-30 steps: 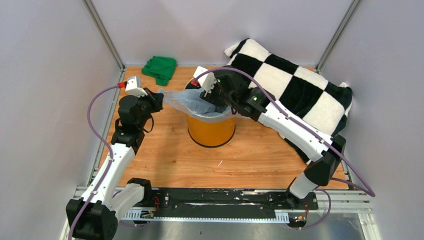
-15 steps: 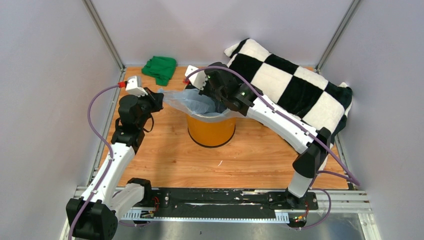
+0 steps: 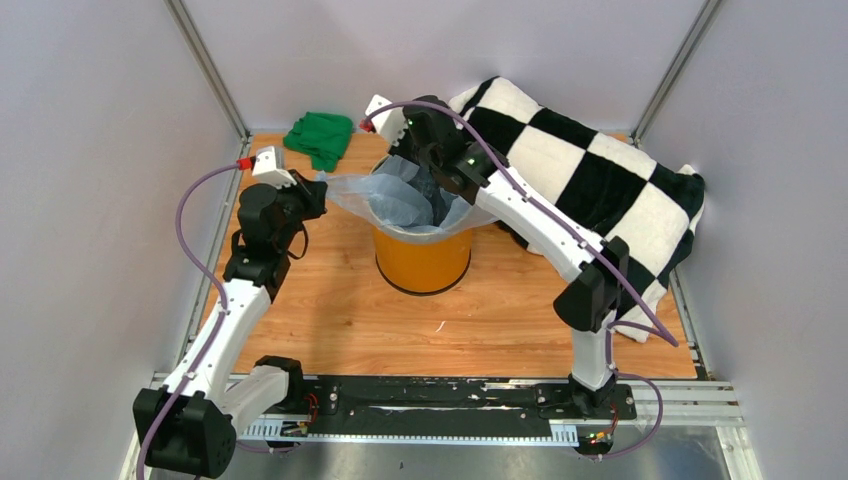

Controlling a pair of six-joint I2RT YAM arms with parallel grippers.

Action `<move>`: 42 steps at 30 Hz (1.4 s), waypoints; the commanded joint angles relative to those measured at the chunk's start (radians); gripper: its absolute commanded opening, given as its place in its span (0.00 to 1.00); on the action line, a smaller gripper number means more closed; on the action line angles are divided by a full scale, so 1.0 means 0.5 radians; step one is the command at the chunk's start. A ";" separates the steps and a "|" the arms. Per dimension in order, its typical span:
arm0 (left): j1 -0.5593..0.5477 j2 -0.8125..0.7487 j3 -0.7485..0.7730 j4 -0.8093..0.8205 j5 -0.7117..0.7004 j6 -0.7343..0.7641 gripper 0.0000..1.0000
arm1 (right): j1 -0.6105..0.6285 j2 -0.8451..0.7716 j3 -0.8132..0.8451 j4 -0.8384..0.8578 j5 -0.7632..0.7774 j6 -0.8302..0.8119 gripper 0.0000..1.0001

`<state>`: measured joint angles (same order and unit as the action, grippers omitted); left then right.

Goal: Put the trash bags into the trash bin

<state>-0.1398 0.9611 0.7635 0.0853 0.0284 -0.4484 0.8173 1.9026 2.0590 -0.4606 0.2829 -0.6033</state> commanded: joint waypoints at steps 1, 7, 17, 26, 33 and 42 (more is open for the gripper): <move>-0.009 0.074 0.065 0.076 -0.054 0.002 0.00 | -0.069 0.158 0.175 0.010 0.032 0.064 0.00; -0.012 0.178 0.058 0.076 -0.126 -0.090 0.00 | -0.155 0.289 0.355 0.002 -0.012 0.242 0.00; -0.036 0.289 0.010 0.082 -0.134 -0.176 0.00 | -0.271 0.403 0.390 -0.058 -0.331 0.458 0.00; -0.046 0.212 -0.149 0.077 -0.138 -0.289 0.00 | -0.489 0.492 0.481 -0.242 -0.841 0.863 0.00; -0.049 0.126 -0.271 0.076 -0.139 -0.315 0.00 | -0.599 0.453 0.455 -0.263 -1.117 1.084 0.02; -0.110 0.110 -0.382 0.078 -0.118 -0.324 0.00 | -0.668 0.335 0.459 -0.312 -1.161 1.360 0.31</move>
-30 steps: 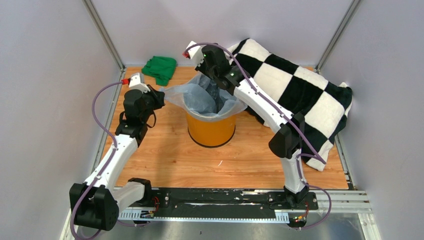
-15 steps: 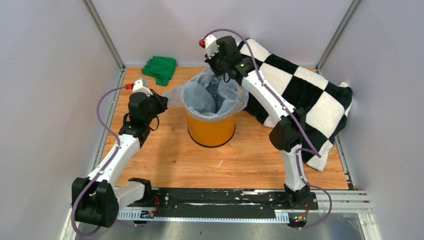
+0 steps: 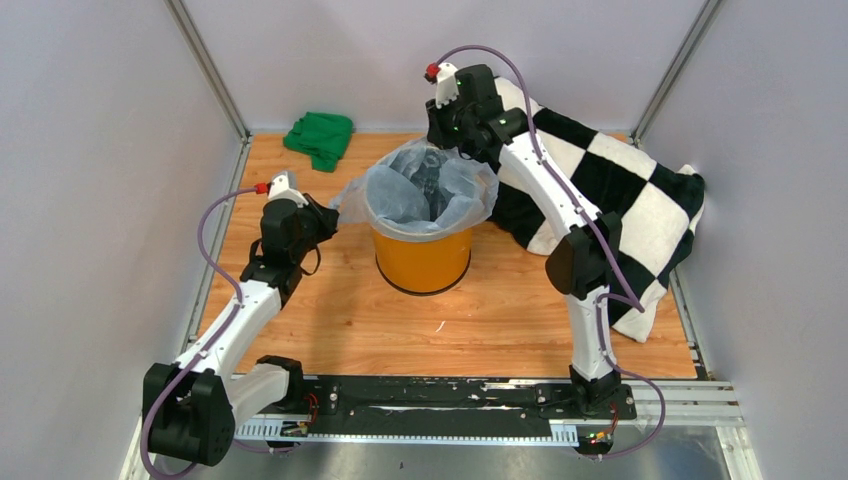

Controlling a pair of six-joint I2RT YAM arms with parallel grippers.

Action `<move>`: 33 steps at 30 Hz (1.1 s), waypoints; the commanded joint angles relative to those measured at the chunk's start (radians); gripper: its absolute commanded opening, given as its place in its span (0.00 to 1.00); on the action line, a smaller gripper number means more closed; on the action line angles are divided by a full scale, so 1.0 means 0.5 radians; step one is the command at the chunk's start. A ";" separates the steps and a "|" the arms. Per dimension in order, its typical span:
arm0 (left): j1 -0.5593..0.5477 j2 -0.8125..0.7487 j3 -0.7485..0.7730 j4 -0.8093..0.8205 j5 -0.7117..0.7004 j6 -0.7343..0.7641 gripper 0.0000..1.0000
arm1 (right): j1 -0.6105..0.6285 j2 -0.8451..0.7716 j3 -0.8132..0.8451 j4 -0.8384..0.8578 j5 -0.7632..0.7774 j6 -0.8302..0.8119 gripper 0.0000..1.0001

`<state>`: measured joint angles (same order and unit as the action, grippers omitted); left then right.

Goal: Put the trash bags into the trash bin

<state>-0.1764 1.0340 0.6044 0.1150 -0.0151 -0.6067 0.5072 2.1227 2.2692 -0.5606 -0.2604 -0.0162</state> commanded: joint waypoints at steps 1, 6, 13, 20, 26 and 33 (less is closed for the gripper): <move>-0.049 -0.037 -0.069 0.021 -0.031 -0.009 0.00 | -0.053 -0.124 0.039 -0.119 -0.080 0.209 0.36; -0.058 -0.045 -0.075 0.021 -0.040 -0.009 0.00 | -0.058 -0.243 0.036 -0.158 -0.070 0.275 0.61; -0.057 -0.040 -0.081 0.021 -0.043 0.014 0.00 | -0.081 -0.471 -0.033 -0.322 0.257 0.352 0.72; -0.056 -0.036 -0.071 0.021 -0.035 0.005 0.00 | -0.208 -0.903 -0.617 -0.302 0.296 0.490 0.68; -0.058 -0.005 -0.031 0.022 -0.010 -0.009 0.00 | -0.260 -1.317 -1.195 -0.082 0.262 0.640 0.64; -0.055 -0.004 -0.027 0.021 -0.010 -0.007 0.00 | -0.326 -1.590 -1.628 0.103 0.338 0.786 0.61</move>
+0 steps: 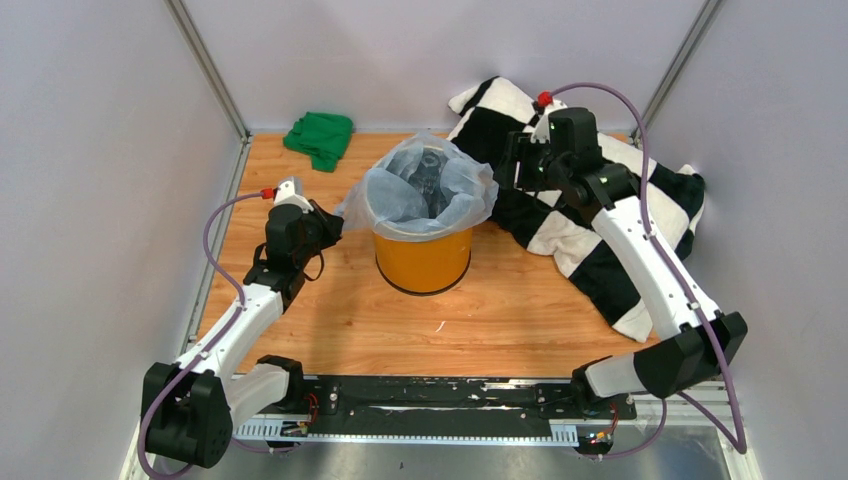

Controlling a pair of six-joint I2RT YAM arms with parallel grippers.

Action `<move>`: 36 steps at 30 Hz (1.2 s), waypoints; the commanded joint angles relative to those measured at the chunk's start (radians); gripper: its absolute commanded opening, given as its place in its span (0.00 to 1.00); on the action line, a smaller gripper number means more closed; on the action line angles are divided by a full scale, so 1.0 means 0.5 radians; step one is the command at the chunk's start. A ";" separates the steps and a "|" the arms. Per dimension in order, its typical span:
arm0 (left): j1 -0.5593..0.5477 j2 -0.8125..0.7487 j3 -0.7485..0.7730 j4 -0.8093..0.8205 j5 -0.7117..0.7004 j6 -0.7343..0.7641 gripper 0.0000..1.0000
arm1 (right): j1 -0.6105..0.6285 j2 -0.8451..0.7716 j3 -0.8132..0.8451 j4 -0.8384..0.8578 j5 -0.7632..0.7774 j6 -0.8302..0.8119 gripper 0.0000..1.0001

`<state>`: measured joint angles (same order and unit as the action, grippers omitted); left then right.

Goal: Put the trash bags into the trash bin

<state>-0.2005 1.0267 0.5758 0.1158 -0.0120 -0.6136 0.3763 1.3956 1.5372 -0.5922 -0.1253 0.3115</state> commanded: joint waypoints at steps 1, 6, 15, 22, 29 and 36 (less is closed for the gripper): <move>-0.009 0.008 0.032 0.020 -0.015 0.002 0.00 | -0.073 -0.160 -0.214 0.192 0.052 0.157 0.60; -0.009 -0.001 0.044 0.020 -0.011 0.002 0.00 | -0.098 -0.245 -0.487 0.356 -0.017 0.297 0.58; -0.008 0.003 0.069 0.016 0.001 0.006 0.00 | -0.134 -0.211 -0.744 0.676 -0.221 0.555 0.59; -0.008 0.006 0.071 0.017 0.008 0.004 0.00 | -0.136 -0.124 -0.899 0.899 -0.364 0.734 0.57; -0.007 0.020 0.064 0.017 0.010 -0.002 0.00 | -0.142 -0.059 -0.999 1.011 -0.417 0.820 0.47; -0.008 0.036 0.042 0.013 -0.053 -0.017 0.00 | -0.172 -0.072 -1.052 0.951 -0.325 0.740 0.02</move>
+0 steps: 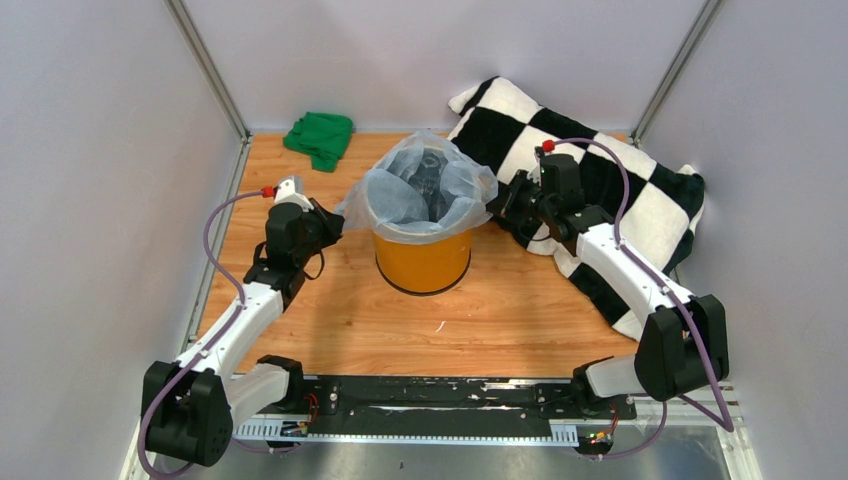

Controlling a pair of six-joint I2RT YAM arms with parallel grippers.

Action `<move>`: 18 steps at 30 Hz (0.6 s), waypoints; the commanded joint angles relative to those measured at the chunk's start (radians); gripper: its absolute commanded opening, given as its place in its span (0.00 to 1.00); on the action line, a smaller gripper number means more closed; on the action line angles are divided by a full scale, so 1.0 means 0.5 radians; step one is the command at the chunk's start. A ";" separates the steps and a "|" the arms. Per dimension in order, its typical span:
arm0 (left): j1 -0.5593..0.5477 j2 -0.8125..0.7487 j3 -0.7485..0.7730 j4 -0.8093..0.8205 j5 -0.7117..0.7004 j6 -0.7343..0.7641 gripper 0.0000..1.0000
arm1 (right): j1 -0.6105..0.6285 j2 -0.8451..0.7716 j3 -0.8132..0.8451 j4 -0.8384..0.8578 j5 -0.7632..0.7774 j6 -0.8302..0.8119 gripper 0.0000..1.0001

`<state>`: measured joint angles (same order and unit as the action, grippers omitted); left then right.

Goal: Put the trash bags into the trash bin

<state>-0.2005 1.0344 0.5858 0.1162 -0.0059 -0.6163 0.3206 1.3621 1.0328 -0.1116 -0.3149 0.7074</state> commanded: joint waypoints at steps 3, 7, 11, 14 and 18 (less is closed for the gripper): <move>-0.007 0.031 -0.003 0.013 -0.116 -0.020 0.00 | -0.078 -0.002 -0.051 -0.086 0.101 -0.148 0.00; -0.007 0.062 -0.027 0.007 -0.174 -0.033 0.00 | -0.081 0.049 -0.035 -0.175 0.112 -0.245 0.00; -0.007 0.126 -0.031 0.007 -0.236 -0.064 0.00 | -0.083 0.150 0.005 -0.232 0.096 -0.310 0.00; -0.007 0.201 -0.028 0.006 -0.256 -0.102 0.00 | -0.083 0.219 0.047 -0.306 0.116 -0.371 0.00; -0.009 0.304 -0.020 0.010 -0.247 -0.153 0.00 | -0.075 0.283 0.051 -0.308 0.101 -0.410 0.00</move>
<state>-0.2008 1.1397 0.5850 0.1188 -0.0803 -0.6670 0.2966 1.4811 1.0336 -0.2153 -0.2867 0.5575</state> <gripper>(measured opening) 0.002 0.004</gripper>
